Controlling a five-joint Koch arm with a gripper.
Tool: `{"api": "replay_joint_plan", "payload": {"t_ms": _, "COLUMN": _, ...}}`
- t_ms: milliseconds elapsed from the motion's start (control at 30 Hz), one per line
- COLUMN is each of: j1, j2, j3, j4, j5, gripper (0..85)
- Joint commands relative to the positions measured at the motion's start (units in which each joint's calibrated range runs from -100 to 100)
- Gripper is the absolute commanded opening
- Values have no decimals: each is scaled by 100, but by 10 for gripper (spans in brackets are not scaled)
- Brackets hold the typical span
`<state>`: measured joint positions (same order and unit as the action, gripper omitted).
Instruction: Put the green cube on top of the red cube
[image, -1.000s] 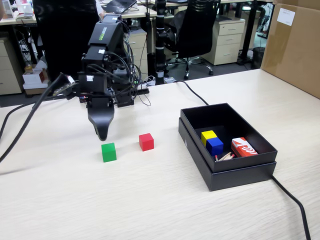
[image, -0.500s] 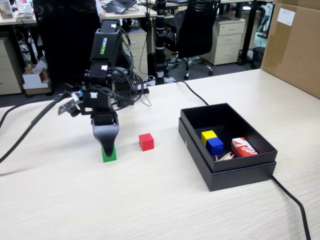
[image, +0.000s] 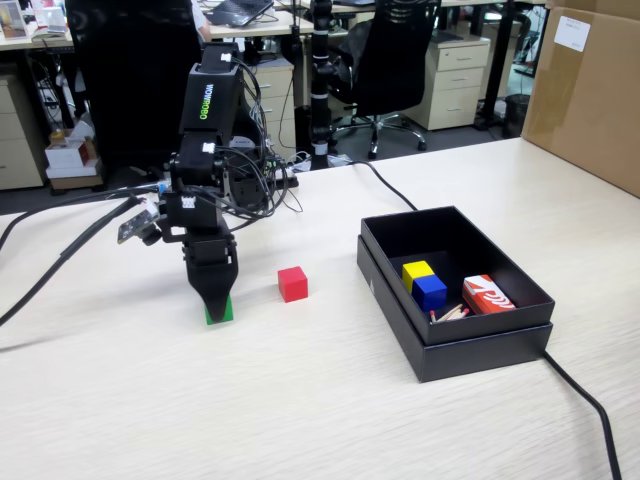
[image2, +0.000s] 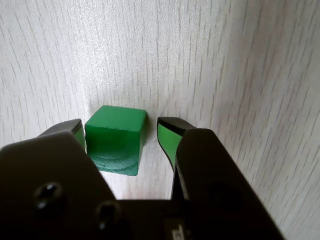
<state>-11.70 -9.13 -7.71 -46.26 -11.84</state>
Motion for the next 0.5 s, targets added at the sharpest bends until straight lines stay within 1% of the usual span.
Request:
{"api": "replay_joint_plan", "payload": {"t_ms": 0, "j1": 0, "j2": -57, "j3": 391, "j4": -43, "j5": 15, "gripper": 306}}
{"api": "replay_joint_plan", "payload": {"t_ms": 33, "j1": 0, "j2": -45, "j3": 391, "j4": -43, "j5": 15, "gripper": 286}}
{"api": "replay_joint_plan", "payload": {"t_ms": 100, "j1": 0, "j2": -34, "j3": 418, "j4": -9, "j5": 20, "gripper": 172}}
{"api": "replay_joint_plan", "payload": {"t_ms": 133, "j1": 0, "j2": -34, "j3": 418, "j4": 17, "j5": 20, "gripper": 132}}
{"api": "replay_joint_plan", "payload": {"t_ms": 233, "j1": 0, "j2": -34, "j3": 409, "j4": 17, "j5": 29, "gripper": 88}}
{"api": "replay_joint_plan", "payload": {"t_ms": 267, "j1": 0, "j2": -45, "j3": 409, "j4": 17, "j5": 34, "gripper": 45}}
{"api": "replay_joint_plan", "payload": {"t_ms": 367, "j1": -5, "j2": -275, "j3": 372, "j4": 17, "j5": 49, "gripper": 11}}
{"api": "replay_joint_plan", "payload": {"t_ms": 467, "j1": 0, "j2": -596, "j3": 273, "j4": 0, "j5": 63, "gripper": 11}}
